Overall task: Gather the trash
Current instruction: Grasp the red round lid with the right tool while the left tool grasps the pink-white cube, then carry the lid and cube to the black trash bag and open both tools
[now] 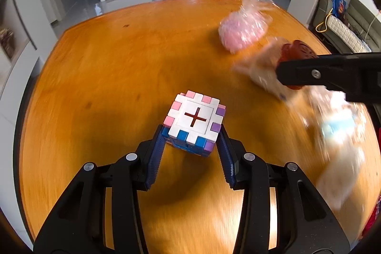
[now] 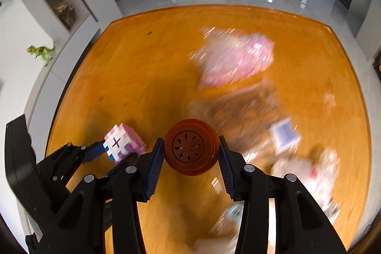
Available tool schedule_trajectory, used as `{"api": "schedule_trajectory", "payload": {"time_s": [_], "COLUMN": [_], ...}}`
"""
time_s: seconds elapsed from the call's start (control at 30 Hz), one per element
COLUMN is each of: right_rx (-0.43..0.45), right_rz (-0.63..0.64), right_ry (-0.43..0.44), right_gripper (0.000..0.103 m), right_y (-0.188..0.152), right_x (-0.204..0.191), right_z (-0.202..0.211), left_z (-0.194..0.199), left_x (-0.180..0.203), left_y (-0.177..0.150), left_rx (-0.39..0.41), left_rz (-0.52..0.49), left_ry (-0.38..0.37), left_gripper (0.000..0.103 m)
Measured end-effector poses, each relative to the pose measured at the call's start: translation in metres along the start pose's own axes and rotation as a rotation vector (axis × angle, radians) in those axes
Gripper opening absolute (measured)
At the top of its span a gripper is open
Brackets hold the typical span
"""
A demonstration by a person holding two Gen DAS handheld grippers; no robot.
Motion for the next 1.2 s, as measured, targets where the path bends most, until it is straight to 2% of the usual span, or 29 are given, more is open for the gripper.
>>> {"api": "schedule_trajectory", "payload": {"time_s": [0.23, 0.57, 0.77, 0.97, 1.2], "right_rx": [-0.026, -0.065, -0.113, -0.163, -0.218], "right_rz": [0.081, 0.251, 0.407, 0.582, 0.757], "right_ry": [0.06, 0.163, 0.236, 0.295, 0.322], "right_gripper": [0.046, 0.046, 0.046, 0.046, 0.046], "right_y": [-0.057, -0.144, -0.199, -0.257, -0.313], "right_x": [-0.055, -0.159, -0.237, -0.317, -0.398], "right_z": [0.006, 0.012, 0.009, 0.007, -0.001], "left_z": [0.047, 0.11, 0.147, 0.191, 0.211], "left_x": [-0.01, -0.044, -0.074, -0.111, -0.156], "left_y": [-0.079, -0.206, -0.283, -0.375, -0.474], "left_rx": [0.023, 0.052, 0.078, 0.107, 0.084], "left_rz": [0.06, 0.208, 0.354, 0.525, 0.753], "left_ry": [0.023, 0.097, 0.152, 0.22, 0.294], "left_gripper": [0.043, 0.043, 0.043, 0.043, 0.043]}}
Point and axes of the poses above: each gripper's, at about its wrist camera, not at the fingertips, and z roughly against the way its jaws point, x to its right, y to its top, the point moved 4 cm from there along -z, roughly the way its jaws point, and after that the axes turned 8 degrees about -x, right-handed, at the moved point
